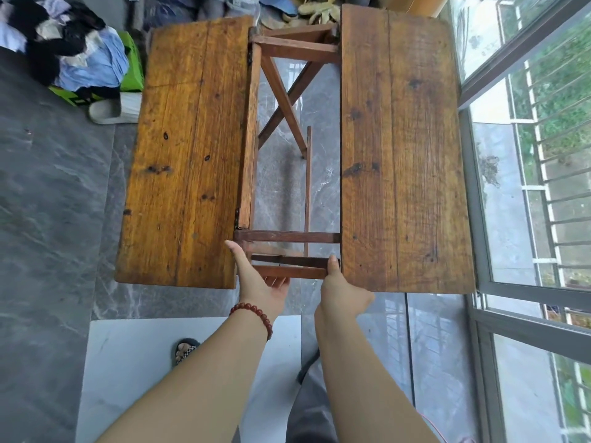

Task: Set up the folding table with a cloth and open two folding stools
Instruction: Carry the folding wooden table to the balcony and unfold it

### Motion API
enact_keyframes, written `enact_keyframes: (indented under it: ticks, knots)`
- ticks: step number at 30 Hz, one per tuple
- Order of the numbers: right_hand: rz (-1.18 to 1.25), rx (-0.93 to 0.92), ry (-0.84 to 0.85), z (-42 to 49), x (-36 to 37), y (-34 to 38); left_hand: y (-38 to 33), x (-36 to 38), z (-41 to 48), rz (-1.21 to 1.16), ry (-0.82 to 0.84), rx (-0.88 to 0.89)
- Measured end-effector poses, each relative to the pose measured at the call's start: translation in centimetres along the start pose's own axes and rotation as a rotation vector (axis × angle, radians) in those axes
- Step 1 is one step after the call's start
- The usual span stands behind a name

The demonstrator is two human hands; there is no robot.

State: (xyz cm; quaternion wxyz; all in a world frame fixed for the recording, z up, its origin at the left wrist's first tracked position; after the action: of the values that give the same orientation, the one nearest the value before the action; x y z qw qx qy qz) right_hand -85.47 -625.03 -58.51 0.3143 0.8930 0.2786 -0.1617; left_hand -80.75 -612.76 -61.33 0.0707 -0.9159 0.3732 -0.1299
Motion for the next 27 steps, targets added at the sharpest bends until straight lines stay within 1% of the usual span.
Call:
enact_keyframes:
  ticks: [2,9,19,27]
  knots:
    - [0.031,0.007,0.017,0.3,0.2,-0.1,-0.2,0.2,-0.2,0.041,0.010,-0.007]
    - [0.061,-0.010,0.030,0.5,0.3,-0.3,0.2,-0.2,-0.2,0.014,0.001,-0.065]
    - [0.024,-0.001,0.064,-0.4,0.6,-0.4,-1.7,-0.3,-0.7,0.036,-0.027,-0.001]
    - [0.020,-0.001,0.051,-0.6,0.4,-0.2,-2.3,-0.3,-0.7,0.155,-0.126,-0.001]
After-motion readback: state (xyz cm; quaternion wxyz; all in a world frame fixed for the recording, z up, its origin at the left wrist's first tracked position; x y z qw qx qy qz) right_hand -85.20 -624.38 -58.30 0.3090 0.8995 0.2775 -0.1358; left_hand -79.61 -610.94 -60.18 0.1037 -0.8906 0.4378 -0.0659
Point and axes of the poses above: each hand's wrist, its own z-axis towards the middle knuckle, its own x-axis out of the palm, y = z × x, the point moved 5 cm from there along z, towards the middle knuckle, and after that the axes turned 1 degree about z, right-handed, at the moved point
